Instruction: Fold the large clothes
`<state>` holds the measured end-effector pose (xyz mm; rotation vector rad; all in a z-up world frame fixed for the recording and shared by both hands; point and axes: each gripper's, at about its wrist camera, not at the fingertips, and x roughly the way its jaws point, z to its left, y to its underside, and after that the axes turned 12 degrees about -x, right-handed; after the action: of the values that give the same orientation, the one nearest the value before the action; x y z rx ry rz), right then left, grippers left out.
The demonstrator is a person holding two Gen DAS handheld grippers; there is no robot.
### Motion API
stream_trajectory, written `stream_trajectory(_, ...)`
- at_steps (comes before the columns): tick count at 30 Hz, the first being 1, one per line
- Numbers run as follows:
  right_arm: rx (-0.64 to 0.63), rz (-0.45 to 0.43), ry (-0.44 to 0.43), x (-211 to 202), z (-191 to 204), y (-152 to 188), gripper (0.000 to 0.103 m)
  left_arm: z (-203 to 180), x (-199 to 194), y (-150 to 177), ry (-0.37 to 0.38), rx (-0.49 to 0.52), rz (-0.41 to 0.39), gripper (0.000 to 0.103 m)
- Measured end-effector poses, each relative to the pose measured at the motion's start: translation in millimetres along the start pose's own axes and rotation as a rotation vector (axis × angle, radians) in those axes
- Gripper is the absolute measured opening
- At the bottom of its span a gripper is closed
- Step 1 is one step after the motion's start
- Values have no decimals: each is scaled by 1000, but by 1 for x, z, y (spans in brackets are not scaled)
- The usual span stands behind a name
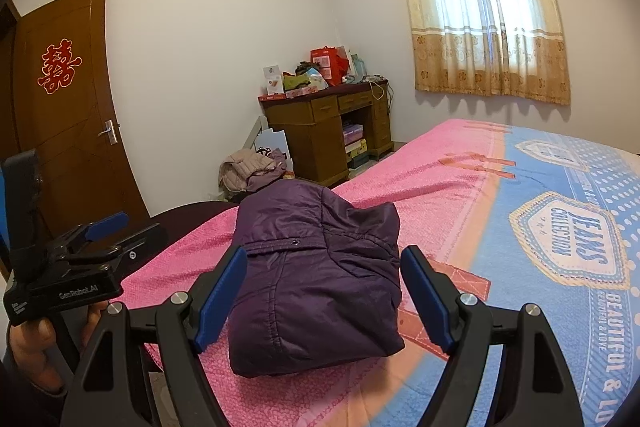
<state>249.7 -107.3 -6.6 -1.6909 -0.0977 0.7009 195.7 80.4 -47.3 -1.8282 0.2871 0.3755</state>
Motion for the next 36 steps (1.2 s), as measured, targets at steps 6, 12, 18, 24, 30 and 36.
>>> stream_trajectory(6, -13, -3, -2, -1, 5, -1, 79, 2, 2, 0, -1, -12, 34, 103)
stream_trajectory(12, -16, -9, -7, -3, 7, -2, 79, -1, 0, 0, -39, 19, 17, 103)
stream_trajectory(18, -26, -24, -13, -7, 11, -4, 80, -2, -3, -3, -51, 23, 4, 103)
stream_trajectory(24, -37, -38, -21, -11, 15, -5, 80, 0, -5, -6, -64, 19, -13, 103)
stream_trajectory(30, -49, -50, -24, -14, 19, -5, 80, 3, -5, -8, -78, 16, -16, 103)
stream_trajectory(36, -54, -42, -21, -12, 20, -4, 80, 4, -7, -8, -78, 25, -35, 103)
